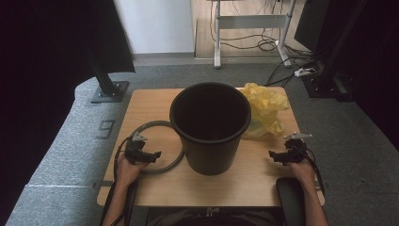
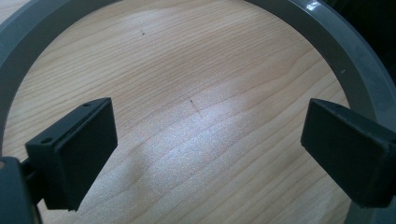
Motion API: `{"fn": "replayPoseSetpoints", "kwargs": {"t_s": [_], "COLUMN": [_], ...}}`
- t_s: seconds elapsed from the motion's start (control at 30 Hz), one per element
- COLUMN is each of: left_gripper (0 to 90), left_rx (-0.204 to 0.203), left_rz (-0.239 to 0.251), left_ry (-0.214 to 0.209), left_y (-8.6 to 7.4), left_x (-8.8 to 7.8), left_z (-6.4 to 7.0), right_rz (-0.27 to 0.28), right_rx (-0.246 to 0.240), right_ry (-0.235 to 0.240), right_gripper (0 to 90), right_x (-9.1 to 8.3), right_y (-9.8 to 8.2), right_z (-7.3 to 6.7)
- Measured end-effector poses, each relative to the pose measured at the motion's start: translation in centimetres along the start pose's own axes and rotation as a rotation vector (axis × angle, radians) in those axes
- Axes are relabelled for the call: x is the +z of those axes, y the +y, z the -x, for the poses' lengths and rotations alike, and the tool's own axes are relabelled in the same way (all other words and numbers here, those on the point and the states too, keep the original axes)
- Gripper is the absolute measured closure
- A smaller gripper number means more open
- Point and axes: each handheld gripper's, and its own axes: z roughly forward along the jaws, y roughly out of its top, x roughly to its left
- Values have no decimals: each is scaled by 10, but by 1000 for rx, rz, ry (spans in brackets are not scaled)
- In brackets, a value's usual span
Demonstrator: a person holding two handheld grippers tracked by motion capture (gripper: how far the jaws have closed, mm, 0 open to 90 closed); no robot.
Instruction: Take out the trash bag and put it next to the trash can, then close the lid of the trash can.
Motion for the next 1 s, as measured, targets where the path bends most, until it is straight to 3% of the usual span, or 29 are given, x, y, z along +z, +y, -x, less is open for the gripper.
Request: {"fn": "replayPoseSetpoints", "kwargs": {"t_s": [0.13,0.27,0.57,0.8,1.0], "left_gripper": [36,36,30,15,4], "left_rx": [2,1,-3,-22,-51], "left_rz": [0,-8,-12,22,39], "left_ry": [-1,-1,-5,0,19], "left_y": [0,0,2,8,10], "left_x": [0,1,-1,-11,-19], "left_z": [0,0,-2,-11,-26], "right_rz": [-31,0,1,1,1], "right_rx": [-19,-23,-20,-27,-31], "right_ry": [-14,-15,-17,-11,-8], "right_gripper": [0,0,0,0,0], "right_x": [10,10,10,10,10], "right_y": [-12,-16,-17,-17,-17], "right_z": [2,1,0,-1,-2]}}
